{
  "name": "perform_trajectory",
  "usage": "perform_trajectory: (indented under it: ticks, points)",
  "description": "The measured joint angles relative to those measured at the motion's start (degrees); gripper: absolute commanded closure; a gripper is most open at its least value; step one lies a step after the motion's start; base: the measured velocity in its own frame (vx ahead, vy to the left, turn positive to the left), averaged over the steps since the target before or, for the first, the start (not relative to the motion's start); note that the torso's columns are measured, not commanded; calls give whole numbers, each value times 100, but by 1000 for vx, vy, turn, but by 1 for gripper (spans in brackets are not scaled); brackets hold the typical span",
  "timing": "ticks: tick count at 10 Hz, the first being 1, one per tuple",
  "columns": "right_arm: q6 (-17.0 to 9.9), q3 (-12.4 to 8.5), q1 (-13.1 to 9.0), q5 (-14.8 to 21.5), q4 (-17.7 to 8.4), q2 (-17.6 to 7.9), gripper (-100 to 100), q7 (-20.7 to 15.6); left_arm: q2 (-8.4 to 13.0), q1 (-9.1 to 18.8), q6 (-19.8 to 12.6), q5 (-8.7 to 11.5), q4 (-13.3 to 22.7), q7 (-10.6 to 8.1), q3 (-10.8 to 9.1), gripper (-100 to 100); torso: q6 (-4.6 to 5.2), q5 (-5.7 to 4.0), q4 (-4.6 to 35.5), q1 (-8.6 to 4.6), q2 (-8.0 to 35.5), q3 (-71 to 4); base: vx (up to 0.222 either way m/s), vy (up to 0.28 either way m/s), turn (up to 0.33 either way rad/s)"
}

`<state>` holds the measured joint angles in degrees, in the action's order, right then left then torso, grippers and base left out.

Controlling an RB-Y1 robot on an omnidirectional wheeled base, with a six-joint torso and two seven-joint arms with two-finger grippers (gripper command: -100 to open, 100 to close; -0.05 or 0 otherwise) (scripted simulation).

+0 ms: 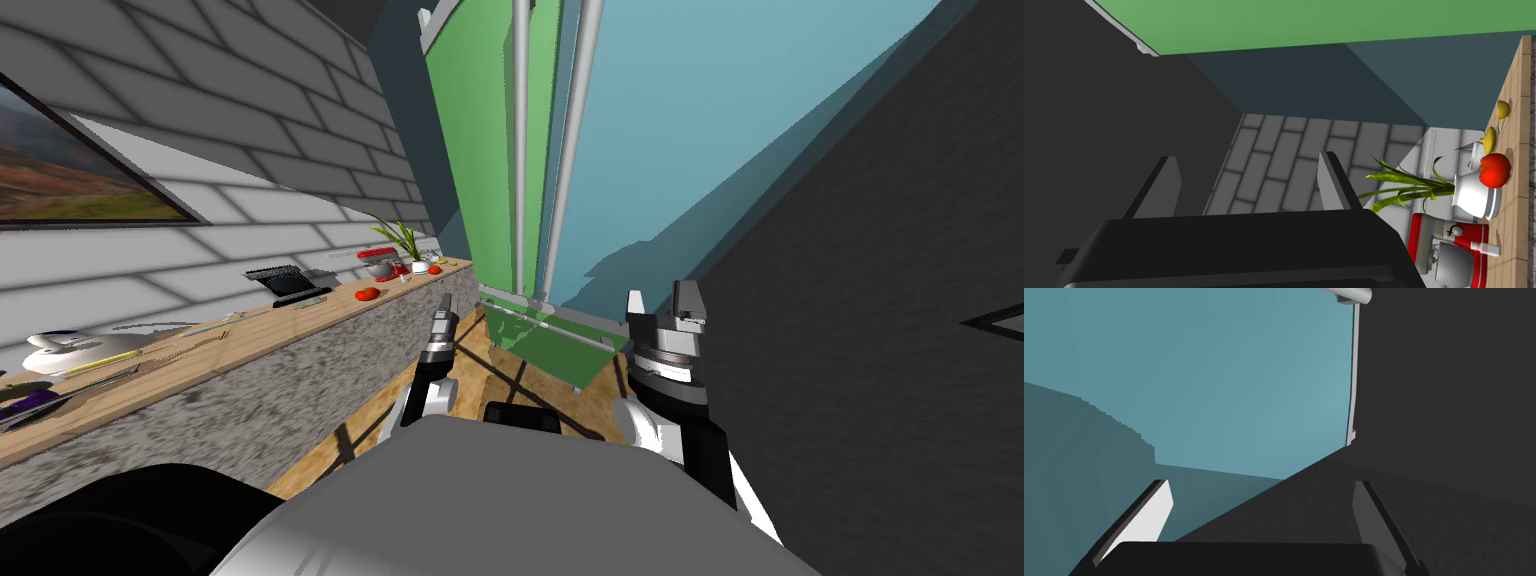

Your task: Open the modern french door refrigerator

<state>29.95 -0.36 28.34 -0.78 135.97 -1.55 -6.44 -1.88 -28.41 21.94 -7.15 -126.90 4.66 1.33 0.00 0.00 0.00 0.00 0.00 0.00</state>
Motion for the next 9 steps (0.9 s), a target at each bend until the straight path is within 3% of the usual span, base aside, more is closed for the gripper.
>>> perform_trajectory:
  ticks: [2, 9]
  points:
    - [0, 0, 0, 0, 0, 0, 0, 0, 0, 0, 0, 0, 0, 0, 0, 0, 0, 0, 600, 0, 597, -1200, 0, 0, 0]
    - [1, 0, 0, 0, 2, 0, 0, 0, 0, 0, 1, 0, -2, 0, 0, 0, 0, 0, 3537, 0, 3539, -7073, 0, 0, 0]
